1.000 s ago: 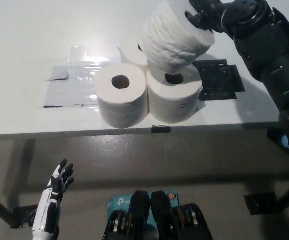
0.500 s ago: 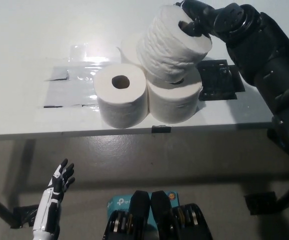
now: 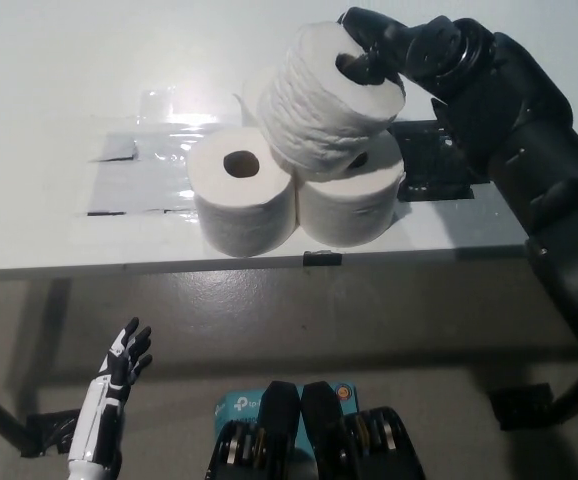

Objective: A few rolls of toilet paper are kept infront of the robot and the robot uses its right hand to lift one of the rolls and and places it on top of the other rolls to stack it.

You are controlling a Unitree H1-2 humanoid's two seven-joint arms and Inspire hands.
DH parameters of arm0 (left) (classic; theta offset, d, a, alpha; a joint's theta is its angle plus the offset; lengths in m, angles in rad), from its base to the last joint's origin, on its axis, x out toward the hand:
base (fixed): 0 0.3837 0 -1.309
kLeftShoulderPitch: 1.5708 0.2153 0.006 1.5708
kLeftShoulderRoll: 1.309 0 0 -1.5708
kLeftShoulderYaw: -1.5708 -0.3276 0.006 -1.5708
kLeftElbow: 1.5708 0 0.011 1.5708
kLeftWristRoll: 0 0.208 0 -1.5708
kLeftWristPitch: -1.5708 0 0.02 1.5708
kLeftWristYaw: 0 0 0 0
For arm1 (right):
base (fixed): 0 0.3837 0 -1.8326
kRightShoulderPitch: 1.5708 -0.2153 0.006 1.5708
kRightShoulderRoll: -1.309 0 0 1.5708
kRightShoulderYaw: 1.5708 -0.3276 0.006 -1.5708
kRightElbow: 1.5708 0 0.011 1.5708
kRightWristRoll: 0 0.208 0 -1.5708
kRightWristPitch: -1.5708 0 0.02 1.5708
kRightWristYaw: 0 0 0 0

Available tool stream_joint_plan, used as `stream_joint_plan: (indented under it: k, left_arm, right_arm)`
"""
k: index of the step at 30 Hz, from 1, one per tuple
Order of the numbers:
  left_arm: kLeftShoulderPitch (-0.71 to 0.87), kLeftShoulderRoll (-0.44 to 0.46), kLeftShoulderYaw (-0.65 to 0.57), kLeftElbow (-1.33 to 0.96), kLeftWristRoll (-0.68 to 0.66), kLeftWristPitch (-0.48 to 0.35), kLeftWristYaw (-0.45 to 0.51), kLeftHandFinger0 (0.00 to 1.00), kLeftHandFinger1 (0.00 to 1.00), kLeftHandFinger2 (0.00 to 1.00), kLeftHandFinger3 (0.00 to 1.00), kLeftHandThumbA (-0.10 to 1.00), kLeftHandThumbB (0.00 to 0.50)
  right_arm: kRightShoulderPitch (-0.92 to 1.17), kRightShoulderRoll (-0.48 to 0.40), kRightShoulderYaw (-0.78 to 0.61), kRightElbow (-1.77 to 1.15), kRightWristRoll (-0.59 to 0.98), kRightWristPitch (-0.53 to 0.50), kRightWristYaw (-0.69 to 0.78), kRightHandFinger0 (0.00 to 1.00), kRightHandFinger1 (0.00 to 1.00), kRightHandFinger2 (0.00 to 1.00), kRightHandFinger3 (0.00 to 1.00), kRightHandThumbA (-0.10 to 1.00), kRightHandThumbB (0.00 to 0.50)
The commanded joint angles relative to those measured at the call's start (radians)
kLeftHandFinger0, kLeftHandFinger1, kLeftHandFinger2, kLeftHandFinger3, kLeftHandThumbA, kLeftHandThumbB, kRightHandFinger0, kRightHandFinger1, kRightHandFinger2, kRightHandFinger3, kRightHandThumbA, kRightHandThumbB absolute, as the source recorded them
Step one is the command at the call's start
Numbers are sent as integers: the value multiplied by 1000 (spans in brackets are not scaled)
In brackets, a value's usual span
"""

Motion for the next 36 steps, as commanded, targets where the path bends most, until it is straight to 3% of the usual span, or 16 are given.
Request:
stream_joint_plan:
  k: [1, 3, 6, 10, 18, 20, 24, 29, 32, 34, 36]
  left_arm:
    - [-10, 11, -3, -37, 11, -18, -7, 1000, 1000, 1000, 1000, 1000, 144]
    - [-9, 13, -5, -39, 18, -16, -7, 1000, 1000, 1000, 1000, 1000, 135]
    - [-10, 14, -4, -43, 18, -13, -7, 1000, 1000, 1000, 1000, 1000, 137]
    - [-12, 15, -4, -35, 34, -19, 0, 1000, 1000, 1000, 1000, 1000, 149]
    - [-12, 17, -3, -47, 35, -6, -5, 1000, 1000, 1000, 1000, 1000, 155]
    - [-13, 16, -3, -44, 43, -14, -1, 1000, 1000, 1000, 1000, 1000, 140]
    - [-18, 17, -3, -33, 43, -22, -3, 1000, 1000, 1000, 1000, 1000, 142]
    - [-20, 15, -4, -26, 40, -26, -5, 1000, 1000, 1000, 1000, 1000, 155]
    - [-22, 15, -5, -23, 31, -31, -10, 1000, 1000, 1000, 1000, 1000, 169]
    - [-22, 9, -2, -26, 24, -19, -7, 1000, 1000, 1000, 1000, 1000, 185]
    - [-22, 10, -5, -31, 39, -12, -4, 1000, 1000, 1000, 1000, 1000, 200]
  right_arm:
    - [-86, -4, 24, -5, -39, -14, 39, 739, 779, 945, 1000, 731, 281]
    - [-93, -6, 43, 1, -53, -11, 73, 1000, 1000, 1000, 1000, 634, 263]
    - [-104, -8, 70, 12, -72, -9, 98, 1000, 1000, 1000, 1000, 544, 302]
    - [-121, -9, 111, 19, -99, -14, 114, 1000, 1000, 1000, 1000, 466, 308]
    - [-158, -9, 122, 19, -104, 9, 163, 1000, 1000, 1000, 1000, 523, 393]
    - [-165, -8, 118, 17, -103, 15, 168, 1000, 1000, 1000, 1000, 513, 384]
    - [-200, -5, 146, 13, -140, 21, 164, 1000, 1000, 1000, 1000, 564, 449]
    - [-247, 1, 128, 22, -123, 61, 217, 1000, 1000, 1000, 1000, 538, 439]
    - [-275, 2, 138, 27, -140, 68, 236, 1000, 1000, 1000, 1000, 569, 498]
    - [-287, 2, 143, 29, -148, 65, 237, 1000, 1000, 1000, 1000, 563, 500]
    - [-303, 2, 144, 30, -150, 64, 245, 1000, 1000, 1000, 1000, 532, 443]
